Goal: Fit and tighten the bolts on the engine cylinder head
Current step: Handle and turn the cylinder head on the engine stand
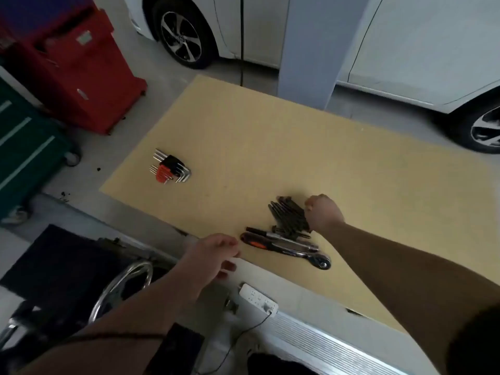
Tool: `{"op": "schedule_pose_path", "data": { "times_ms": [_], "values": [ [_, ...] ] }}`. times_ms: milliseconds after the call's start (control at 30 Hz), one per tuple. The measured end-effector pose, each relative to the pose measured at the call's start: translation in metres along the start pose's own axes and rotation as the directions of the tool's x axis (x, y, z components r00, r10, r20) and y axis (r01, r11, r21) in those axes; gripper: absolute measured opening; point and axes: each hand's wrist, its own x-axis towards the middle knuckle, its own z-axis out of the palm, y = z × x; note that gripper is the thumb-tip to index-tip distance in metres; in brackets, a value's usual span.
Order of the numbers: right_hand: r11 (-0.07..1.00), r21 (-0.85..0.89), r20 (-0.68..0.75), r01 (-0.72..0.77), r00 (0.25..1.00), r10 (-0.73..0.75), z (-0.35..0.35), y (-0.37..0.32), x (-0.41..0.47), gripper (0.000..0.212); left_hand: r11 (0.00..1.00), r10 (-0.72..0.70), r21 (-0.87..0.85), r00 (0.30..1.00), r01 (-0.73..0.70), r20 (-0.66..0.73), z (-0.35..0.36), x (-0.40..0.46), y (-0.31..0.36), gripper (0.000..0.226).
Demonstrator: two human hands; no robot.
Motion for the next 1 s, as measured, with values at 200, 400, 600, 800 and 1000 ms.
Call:
{"op": "schedule_pose_path", "data": {
  "times_ms": [200,400,600,800,1000],
  "values": [
    [0.995,-0.075,0.15,-0.072,0.985,0.083,0.009,0.002,0.016,0.018,0.997,-0.08,-0.017,0.996,0.08,0.026,0.01,0.027,0.002,0.011],
    [0.995,-0.051,0.146,-0.091,0.984,0.097,0.019,0.007,0.019,0.022,0.99,-0.116,-0.083,0.993,0.118,0.026,0.019,0.042,0.005,0.011],
    [0.994,-0.039,0.176,-0.098,0.979,0.104,0.022,0.006,0.023,0.02,0.976,-0.149,-0.154,0.989,0.151,0.025,0.023,0.048,0.005,0.013],
    [0.97,0.103,0.093,-0.22,0.973,0.211,0.021,0.006,0.022,0.009,0.969,-0.163,-0.184,0.986,0.166,0.033,0.023,0.047,0.002,0.014],
    [0.975,0.141,0.104,-0.174,0.982,0.16,0.027,0.01,0.019,0.011,0.959,-0.179,-0.217,0.983,0.184,0.043,0.025,0.048,-0.002,0.013]
  ]
}}
